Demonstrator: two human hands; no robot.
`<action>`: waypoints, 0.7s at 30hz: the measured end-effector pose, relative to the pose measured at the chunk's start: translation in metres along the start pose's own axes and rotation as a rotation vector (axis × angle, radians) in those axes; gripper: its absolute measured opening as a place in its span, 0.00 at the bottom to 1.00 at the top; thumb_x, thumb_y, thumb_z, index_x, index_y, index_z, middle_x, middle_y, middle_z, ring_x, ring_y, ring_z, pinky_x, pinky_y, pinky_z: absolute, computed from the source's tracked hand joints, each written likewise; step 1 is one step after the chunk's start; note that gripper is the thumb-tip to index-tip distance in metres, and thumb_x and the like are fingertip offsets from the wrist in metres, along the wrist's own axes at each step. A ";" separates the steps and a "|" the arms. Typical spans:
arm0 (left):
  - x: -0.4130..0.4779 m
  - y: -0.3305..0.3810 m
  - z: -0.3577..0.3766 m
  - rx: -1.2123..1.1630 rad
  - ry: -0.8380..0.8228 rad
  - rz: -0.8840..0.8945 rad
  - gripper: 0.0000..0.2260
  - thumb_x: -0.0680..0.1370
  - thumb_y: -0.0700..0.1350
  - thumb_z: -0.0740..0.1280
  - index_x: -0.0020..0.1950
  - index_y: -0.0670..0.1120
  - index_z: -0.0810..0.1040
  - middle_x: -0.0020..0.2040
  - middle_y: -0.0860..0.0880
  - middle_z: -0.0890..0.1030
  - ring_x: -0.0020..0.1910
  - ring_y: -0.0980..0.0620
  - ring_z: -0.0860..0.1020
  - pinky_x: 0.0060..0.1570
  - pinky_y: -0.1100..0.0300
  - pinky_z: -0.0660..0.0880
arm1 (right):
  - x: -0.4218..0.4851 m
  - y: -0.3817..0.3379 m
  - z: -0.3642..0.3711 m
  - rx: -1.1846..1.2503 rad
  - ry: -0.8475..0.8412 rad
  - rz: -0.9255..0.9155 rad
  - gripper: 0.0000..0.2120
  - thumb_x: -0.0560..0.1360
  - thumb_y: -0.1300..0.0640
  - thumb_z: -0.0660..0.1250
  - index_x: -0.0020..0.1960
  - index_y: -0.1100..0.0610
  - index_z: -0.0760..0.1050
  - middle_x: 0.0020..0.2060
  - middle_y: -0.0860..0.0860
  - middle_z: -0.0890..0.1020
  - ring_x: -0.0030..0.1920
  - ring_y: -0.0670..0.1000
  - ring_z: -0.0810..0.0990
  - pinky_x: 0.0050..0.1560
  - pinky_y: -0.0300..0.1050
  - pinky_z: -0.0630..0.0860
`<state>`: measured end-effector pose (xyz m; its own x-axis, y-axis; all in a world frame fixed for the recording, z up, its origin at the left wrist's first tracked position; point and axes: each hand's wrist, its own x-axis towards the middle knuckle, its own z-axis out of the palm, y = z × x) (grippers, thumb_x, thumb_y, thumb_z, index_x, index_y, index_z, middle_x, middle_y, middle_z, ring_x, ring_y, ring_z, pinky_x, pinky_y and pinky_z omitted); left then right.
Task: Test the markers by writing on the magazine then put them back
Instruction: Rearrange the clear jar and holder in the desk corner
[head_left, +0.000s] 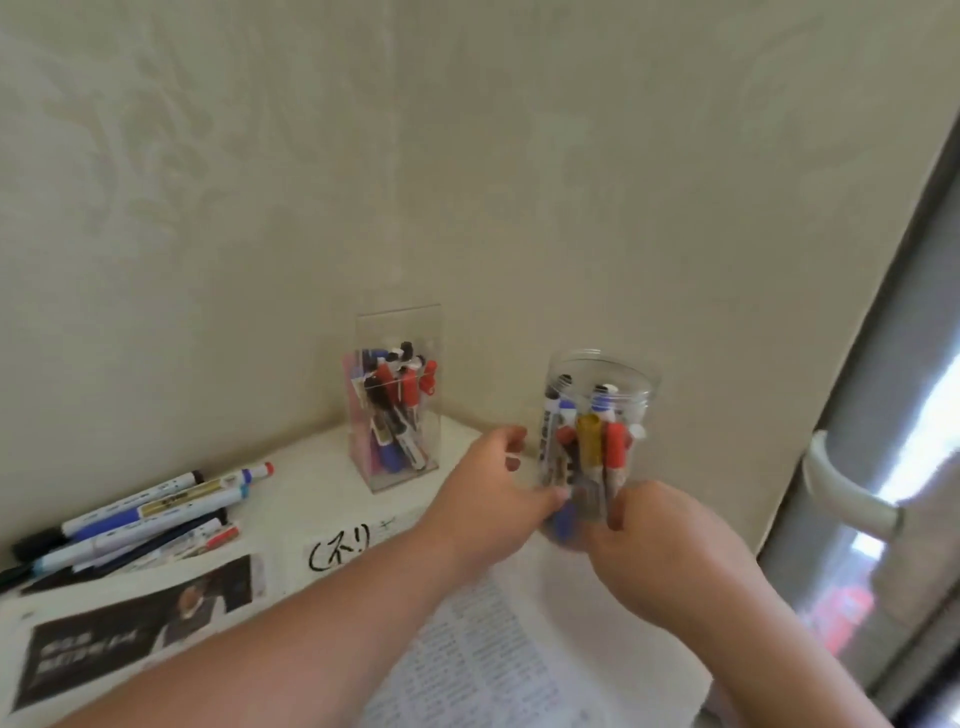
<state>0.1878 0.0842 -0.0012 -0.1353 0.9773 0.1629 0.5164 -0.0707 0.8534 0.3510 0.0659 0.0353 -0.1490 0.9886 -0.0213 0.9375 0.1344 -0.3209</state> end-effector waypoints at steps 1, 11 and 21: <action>0.003 0.003 0.005 -0.031 -0.021 0.006 0.31 0.72 0.51 0.78 0.71 0.56 0.70 0.60 0.63 0.76 0.56 0.66 0.76 0.55 0.66 0.73 | 0.000 0.008 0.000 0.031 0.003 0.036 0.23 0.77 0.31 0.58 0.45 0.50 0.75 0.41 0.47 0.80 0.44 0.54 0.81 0.47 0.47 0.80; -0.021 0.016 -0.015 -0.203 0.129 0.070 0.31 0.64 0.55 0.83 0.62 0.63 0.71 0.50 0.67 0.81 0.47 0.76 0.77 0.43 0.75 0.76 | -0.001 0.002 0.000 0.638 0.140 -0.262 0.12 0.76 0.56 0.69 0.54 0.41 0.75 0.43 0.31 0.83 0.46 0.28 0.77 0.41 0.29 0.74; -0.086 -0.020 -0.143 0.133 0.333 0.207 0.43 0.60 0.61 0.83 0.69 0.70 0.66 0.59 0.67 0.79 0.57 0.67 0.79 0.53 0.68 0.78 | -0.004 -0.099 0.027 0.985 -0.327 -0.508 0.37 0.57 0.44 0.78 0.65 0.45 0.73 0.54 0.46 0.86 0.57 0.46 0.84 0.61 0.53 0.80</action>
<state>0.0685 -0.0273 0.0380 -0.2719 0.8259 0.4939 0.6631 -0.2111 0.7181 0.2508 0.0464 0.0419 -0.6479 0.7516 0.1242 0.1159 0.2584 -0.9591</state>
